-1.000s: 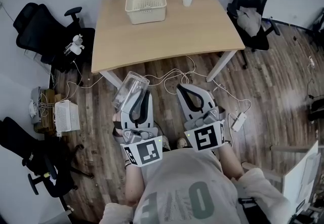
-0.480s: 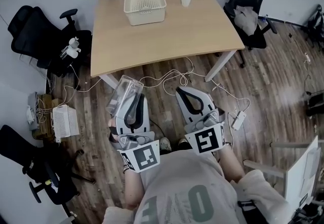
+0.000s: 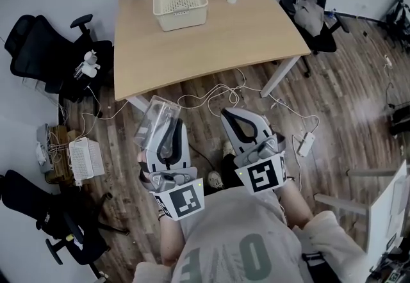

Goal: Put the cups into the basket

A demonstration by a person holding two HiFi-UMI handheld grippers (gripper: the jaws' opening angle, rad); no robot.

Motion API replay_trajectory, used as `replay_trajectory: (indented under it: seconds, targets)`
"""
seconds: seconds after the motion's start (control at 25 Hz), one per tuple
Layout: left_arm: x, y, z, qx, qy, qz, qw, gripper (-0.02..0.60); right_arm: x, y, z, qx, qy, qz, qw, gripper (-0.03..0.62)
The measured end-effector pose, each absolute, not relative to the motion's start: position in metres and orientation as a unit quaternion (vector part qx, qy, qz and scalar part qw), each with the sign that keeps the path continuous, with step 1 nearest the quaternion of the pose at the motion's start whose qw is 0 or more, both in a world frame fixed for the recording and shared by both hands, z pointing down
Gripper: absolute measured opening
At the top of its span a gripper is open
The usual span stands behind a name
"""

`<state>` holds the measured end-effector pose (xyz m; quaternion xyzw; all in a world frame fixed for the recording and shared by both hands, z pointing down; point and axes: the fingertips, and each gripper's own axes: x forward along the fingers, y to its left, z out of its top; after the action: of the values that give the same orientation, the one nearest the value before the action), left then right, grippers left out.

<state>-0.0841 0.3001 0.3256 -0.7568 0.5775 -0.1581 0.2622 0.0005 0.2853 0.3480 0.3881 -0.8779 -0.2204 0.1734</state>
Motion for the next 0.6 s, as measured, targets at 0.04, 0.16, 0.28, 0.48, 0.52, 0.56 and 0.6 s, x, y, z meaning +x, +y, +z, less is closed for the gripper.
replay_trajectory:
  seconds: [0.04, 0.16, 0.28, 0.48, 0.52, 0.56, 0.6]
  targets:
    - [-0.083, 0.296, 0.327, -0.758, 0.577, -0.155, 0.262, 0.067, 0.001, 0.280, 0.349, 0.389, -0.878, -0.219, 0.173, -0.002]
    - [-0.083, 0.275, 0.330, -0.758, 0.576, -0.156, 0.261, 0.069, -0.001, 0.257, 0.351, 0.389, -0.880, -0.216, 0.169, -0.002]
    - [-0.087, 0.247, 0.330, -0.757, 0.580, -0.155, 0.260, 0.069, -0.007, 0.229, 0.351, 0.383, -0.882, -0.218, 0.169, -0.002]
    - [-0.085, 0.189, 0.320, -0.750, 0.587, -0.147, 0.266, 0.069, -0.005, 0.172, 0.344, 0.376, -0.883, -0.228, 0.162, -0.002]
    - [-0.083, 0.177, 0.317, -0.749, 0.587, -0.146, 0.271, 0.068, -0.003, 0.160, 0.342, 0.376, -0.884, -0.227, 0.161, -0.002]
    - [-0.081, 0.165, 0.313, -0.746, 0.588, -0.146, 0.276, 0.069, -0.001, 0.148, 0.341, 0.376, -0.885, -0.226, 0.159, -0.002]
    - [-0.079, 0.153, 0.310, -0.745, 0.589, -0.146, 0.278, 0.067, 0.002, 0.136, 0.339, 0.375, -0.885, -0.225, 0.158, -0.002]
